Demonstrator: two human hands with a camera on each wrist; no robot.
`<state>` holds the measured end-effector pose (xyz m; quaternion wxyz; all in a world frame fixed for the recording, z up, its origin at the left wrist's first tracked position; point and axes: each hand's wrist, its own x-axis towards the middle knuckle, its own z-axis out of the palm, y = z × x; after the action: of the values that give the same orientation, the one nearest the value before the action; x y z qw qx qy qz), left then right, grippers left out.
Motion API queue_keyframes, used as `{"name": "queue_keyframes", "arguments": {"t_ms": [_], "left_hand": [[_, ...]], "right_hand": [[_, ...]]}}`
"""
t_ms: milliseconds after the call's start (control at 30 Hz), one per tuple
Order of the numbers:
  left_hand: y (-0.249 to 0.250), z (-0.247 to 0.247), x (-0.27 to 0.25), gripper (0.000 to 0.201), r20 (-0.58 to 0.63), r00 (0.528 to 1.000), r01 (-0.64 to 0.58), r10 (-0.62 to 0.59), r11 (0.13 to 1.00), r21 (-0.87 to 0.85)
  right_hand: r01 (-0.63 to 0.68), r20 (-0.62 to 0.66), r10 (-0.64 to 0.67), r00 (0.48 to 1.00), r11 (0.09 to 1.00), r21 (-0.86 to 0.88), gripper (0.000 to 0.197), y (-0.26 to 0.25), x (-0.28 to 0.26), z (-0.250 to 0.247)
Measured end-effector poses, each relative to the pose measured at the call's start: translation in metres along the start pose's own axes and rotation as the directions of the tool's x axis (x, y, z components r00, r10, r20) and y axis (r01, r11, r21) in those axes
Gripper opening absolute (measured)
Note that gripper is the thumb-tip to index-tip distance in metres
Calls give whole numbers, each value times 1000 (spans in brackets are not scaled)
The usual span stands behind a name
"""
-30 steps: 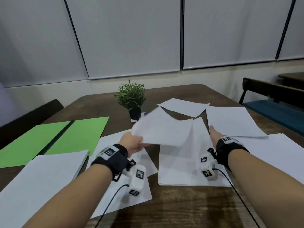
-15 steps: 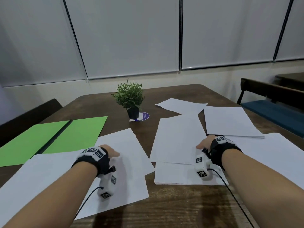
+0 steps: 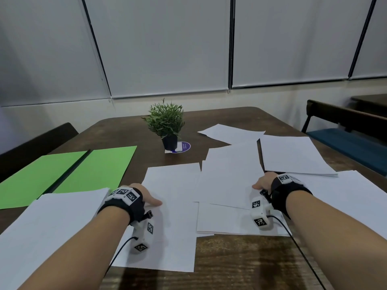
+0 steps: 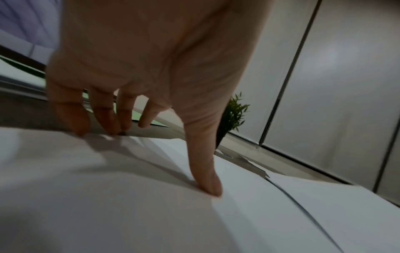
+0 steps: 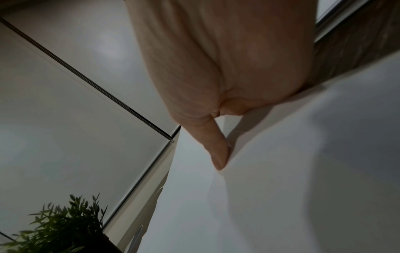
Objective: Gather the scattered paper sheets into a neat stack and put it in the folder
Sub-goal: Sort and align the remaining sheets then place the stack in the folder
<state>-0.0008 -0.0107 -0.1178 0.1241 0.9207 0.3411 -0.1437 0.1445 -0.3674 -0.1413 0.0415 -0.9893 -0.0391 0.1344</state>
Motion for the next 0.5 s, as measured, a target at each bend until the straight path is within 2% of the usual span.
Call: {"name": "queue_keyframes", "arguments": {"t_ms": [67, 167, 267, 300, 400, 500], "left_hand": [[-2, -2, 1, 81, -6, 1000, -29, 29, 1000, -7], [-6, -1, 1, 82, -52, 997, -52, 51, 998, -27], [-11, -1, 11, 75, 0, 999, -52, 52, 998, -42], [-12, -3, 13, 71, -28, 998, -64, 62, 995, -75], [-13, -18, 15, 48, -223, 966, -164, 134, 978, -125], [-11, -49, 1, 28, -483, 848, -341, 219, 923, -179]], "right_hand": [[18, -17, -18, 1000, 1000, 22, 53, -1, -1, -1], [2, -8, -2, 1000, 1000, 13, 55, -2, -3, -1], [-21, -2, 21, 1000, 999, 37, 54, -3, -1, 0], [-22, 0, 22, 1000, 998, 54, 53, -3, -3, -1], [-63, 38, 59, 998, 992, 111, 46, -3, -9, -6], [-58, 94, 49, 994, 994, 94, 28, -3, -19, -10]]}}
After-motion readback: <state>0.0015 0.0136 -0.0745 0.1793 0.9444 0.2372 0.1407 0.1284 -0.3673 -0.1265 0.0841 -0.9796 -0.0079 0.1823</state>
